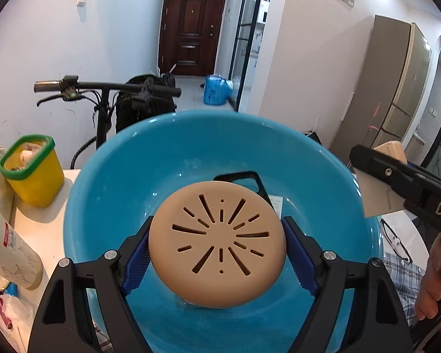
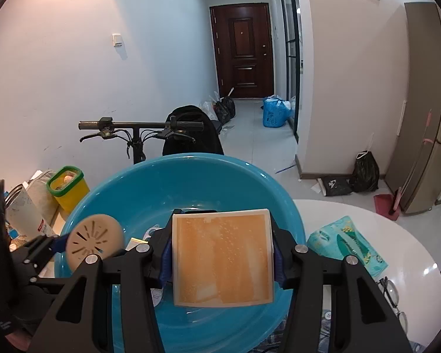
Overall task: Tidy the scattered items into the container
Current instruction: 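Lower the beige vented lid into the basin and open the left tool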
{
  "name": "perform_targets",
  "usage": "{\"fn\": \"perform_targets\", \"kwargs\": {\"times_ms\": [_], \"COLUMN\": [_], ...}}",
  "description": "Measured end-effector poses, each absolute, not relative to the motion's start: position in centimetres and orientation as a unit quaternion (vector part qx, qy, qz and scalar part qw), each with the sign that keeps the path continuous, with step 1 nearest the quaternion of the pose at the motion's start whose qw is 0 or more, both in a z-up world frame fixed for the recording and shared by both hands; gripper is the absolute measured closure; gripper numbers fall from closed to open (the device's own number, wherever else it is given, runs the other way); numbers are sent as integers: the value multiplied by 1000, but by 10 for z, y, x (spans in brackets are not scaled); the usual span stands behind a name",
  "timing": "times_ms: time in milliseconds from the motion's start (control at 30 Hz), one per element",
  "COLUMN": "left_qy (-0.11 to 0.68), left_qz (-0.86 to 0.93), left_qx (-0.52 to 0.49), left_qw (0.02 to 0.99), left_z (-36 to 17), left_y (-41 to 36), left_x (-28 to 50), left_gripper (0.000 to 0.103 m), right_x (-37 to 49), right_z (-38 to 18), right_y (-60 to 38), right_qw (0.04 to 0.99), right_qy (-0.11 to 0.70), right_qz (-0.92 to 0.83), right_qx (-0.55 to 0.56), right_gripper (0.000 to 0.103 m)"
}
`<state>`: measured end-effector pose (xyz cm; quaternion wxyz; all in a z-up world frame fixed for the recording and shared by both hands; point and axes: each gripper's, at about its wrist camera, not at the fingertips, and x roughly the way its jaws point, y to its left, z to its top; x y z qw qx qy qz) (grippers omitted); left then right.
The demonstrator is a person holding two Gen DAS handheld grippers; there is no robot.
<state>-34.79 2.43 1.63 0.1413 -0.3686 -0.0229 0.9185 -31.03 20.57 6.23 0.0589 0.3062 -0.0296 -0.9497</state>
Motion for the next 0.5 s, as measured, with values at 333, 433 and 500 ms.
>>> {"fn": "perform_targets", "kwargs": {"times_ms": [333,433,500], "left_qy": [-23,-20,-19], "left_qz": [915,916,916], "left_qx": [-378,-376,-377], "left_qw": [140,140,140], "left_z": [13,13,14], "left_y": [23,23,23], "left_x": [-352,-353,-353], "left_gripper": [19,19,19], "right_x": [-314,-314,-314], "right_z": [61,61,61], "right_y": [205,204,204], "right_qw": [58,58,58], "right_qy": [-27,-27,-26], "right_qz": [-948,-948,-948], "right_qx": [312,312,313], "right_gripper": [53,53,53]}}
